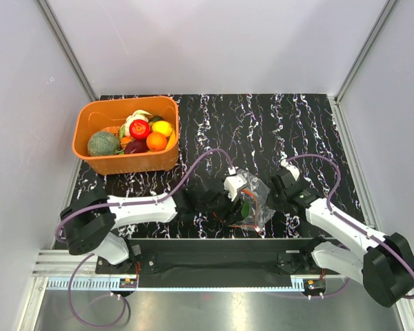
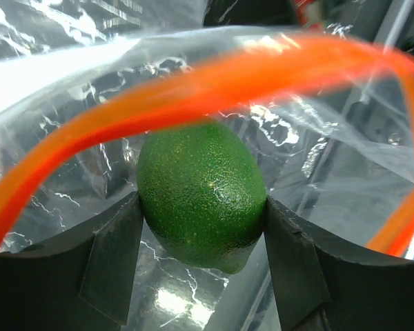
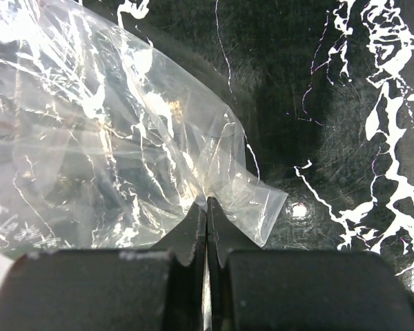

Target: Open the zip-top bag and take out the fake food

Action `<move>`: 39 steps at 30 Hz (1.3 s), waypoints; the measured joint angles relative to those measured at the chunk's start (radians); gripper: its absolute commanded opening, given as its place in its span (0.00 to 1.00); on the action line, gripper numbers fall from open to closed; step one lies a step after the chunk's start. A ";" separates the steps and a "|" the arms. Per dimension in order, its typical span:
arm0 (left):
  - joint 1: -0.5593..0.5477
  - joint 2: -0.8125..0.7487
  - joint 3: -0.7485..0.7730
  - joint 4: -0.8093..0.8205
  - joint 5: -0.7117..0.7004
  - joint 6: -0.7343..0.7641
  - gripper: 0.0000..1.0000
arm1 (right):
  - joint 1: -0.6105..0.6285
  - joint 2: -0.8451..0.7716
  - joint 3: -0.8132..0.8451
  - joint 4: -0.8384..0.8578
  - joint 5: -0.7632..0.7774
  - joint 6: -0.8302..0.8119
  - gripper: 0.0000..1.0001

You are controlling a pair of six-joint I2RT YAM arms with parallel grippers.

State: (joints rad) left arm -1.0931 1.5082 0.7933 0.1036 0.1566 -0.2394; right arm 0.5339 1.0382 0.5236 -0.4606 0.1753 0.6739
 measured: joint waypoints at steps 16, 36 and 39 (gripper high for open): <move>0.025 -0.201 0.010 -0.108 0.108 -0.001 0.28 | 0.000 -0.020 0.031 -0.039 0.026 -0.009 0.00; 0.093 -0.535 0.066 -0.290 0.122 -0.002 0.27 | 0.000 -0.020 0.045 -0.035 0.022 -0.032 0.00; 0.117 -0.563 0.087 -0.353 0.089 0.008 0.29 | 0.000 -0.029 0.045 -0.035 0.022 -0.034 0.00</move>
State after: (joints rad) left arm -0.9764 0.9455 0.8803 -0.2497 0.2455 -0.2317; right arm 0.5339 1.0096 0.5686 -0.4957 0.1970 0.6403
